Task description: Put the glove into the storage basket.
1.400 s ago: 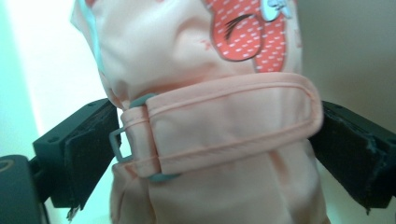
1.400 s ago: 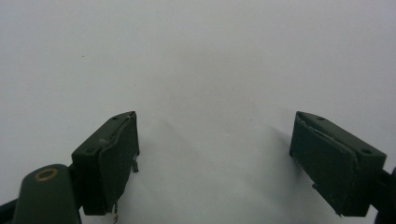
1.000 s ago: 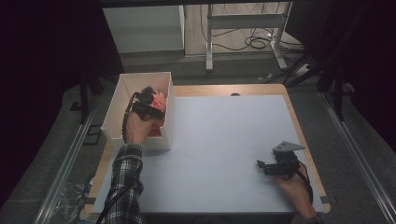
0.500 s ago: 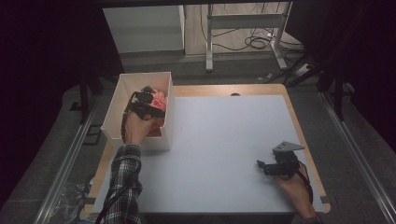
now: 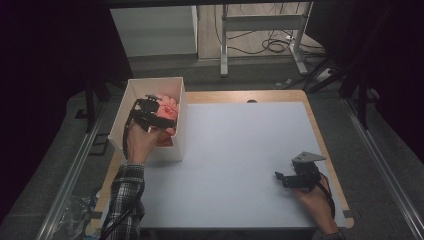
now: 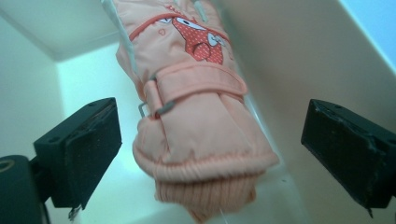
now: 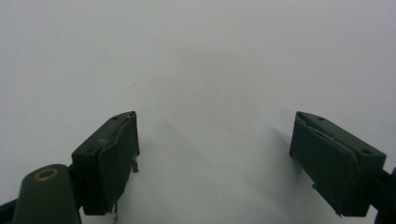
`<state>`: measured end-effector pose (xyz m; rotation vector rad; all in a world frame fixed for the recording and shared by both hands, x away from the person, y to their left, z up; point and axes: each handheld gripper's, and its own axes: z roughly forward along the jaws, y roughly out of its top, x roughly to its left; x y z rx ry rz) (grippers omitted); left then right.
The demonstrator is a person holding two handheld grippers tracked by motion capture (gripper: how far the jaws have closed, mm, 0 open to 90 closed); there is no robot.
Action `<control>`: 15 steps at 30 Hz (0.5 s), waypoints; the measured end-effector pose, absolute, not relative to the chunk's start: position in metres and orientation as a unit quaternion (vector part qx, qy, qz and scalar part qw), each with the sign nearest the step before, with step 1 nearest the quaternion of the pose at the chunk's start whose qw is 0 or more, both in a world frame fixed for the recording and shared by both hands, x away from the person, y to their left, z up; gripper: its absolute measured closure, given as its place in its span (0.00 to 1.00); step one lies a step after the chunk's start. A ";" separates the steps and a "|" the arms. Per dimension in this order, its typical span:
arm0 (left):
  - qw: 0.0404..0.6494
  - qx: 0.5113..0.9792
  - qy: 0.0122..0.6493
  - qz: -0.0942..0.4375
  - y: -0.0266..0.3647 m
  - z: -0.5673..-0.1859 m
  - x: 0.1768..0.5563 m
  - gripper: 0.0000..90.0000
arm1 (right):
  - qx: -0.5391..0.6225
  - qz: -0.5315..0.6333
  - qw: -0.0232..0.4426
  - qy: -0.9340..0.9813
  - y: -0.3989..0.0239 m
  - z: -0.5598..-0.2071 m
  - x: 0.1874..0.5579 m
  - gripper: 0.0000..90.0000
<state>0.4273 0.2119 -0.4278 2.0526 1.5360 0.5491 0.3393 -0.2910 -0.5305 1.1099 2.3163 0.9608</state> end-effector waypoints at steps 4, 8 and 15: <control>0.268 0.755 0.561 0.208 0.214 -0.426 0.417 0.05 | 0.397 0.343 0.198 0.828 -0.291 -0.530 0.339 0.18; 0.279 0.754 0.556 0.214 0.216 -0.426 0.403 0.04 | 0.397 0.342 0.198 0.828 -0.291 -0.530 0.339 0.18; 0.291 0.755 0.548 0.214 0.218 -0.430 0.386 0.04 | 0.398 0.342 0.197 0.828 -0.291 -0.531 0.339 0.18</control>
